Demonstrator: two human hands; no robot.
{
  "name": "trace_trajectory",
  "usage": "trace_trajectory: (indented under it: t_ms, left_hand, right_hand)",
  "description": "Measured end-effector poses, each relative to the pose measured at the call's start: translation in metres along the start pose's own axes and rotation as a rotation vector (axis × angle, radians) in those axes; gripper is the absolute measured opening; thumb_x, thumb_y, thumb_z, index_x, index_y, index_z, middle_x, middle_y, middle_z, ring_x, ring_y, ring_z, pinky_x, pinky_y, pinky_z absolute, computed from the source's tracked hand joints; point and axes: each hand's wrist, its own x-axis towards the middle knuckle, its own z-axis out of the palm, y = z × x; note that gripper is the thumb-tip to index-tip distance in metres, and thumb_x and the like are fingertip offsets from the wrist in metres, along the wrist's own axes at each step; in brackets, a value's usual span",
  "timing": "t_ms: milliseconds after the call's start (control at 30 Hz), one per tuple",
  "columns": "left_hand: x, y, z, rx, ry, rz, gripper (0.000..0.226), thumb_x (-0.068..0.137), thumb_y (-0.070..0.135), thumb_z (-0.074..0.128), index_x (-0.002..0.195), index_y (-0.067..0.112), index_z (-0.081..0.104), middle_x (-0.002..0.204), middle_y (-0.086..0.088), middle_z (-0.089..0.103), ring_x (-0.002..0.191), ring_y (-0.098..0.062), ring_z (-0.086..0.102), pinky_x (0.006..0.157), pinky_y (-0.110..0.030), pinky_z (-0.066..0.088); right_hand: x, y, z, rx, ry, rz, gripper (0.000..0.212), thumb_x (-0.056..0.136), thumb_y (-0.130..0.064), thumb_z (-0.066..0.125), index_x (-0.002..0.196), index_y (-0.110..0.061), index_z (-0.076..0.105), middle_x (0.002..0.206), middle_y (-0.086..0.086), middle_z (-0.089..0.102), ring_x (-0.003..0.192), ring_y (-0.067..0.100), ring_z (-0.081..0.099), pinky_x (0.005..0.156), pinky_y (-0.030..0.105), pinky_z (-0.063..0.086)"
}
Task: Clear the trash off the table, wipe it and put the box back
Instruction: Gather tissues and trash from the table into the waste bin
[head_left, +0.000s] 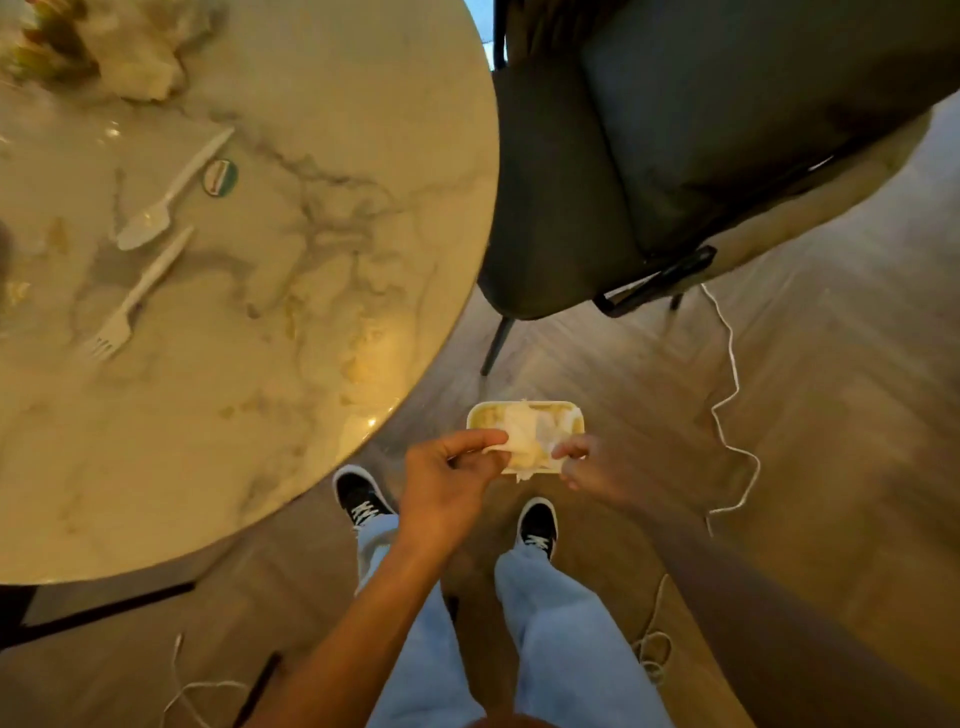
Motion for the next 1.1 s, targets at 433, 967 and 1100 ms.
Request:
trace_trajectory:
  t_ms: [433, 967, 1100]
  left_hand:
    - [0.131, -0.145, 0.079, 0.241, 0.147, -0.072, 0.022, 0.091, 0.016, 0.061, 0.11, 0.025, 0.069, 0.116, 0.001, 0.067, 0.101, -0.019, 0.064, 0.092, -0.037, 0.053]
    - [0.252, -0.283, 0.122, 0.497, -0.204, -0.008, 0.066, 0.086, 0.005, 0.056, 0.146, 0.021, 0.033, 0.143, 0.012, 0.031, 0.128, -0.01, 0.039, 0.108, -0.029, 0.036]
    - [0.283, -0.3, 0.118, 0.914, -0.291, -0.07, 0.076, 0.083, 0.028, 0.054, 0.15, 0.017, 0.019, 0.155, -0.002, 0.02, 0.143, -0.029, 0.016, 0.116, -0.041, 0.016]
  right_hand:
    - [0.132, 0.098, 0.043, -0.337, -0.186, -0.074, 0.047, 0.085, -0.01, 0.056, 0.131, -0.02, 0.048, 0.136, -0.001, 0.045, 0.118, 0.018, 0.049, 0.09, 0.026, 0.043]
    - [0.277, 0.156, 0.128, -0.398, -0.119, -0.191, 0.059, 0.086, -0.024, 0.056, 0.142, -0.022, 0.039, 0.144, -0.001, 0.044, 0.124, 0.022, 0.049, 0.094, 0.032, 0.044]
    - [0.265, 0.16, 0.113, -0.308, -0.088, -0.159, 0.046, 0.084, -0.009, 0.049, 0.128, -0.019, 0.057, 0.13, 0.006, 0.054, 0.122, 0.024, 0.049, 0.099, 0.033, 0.042]
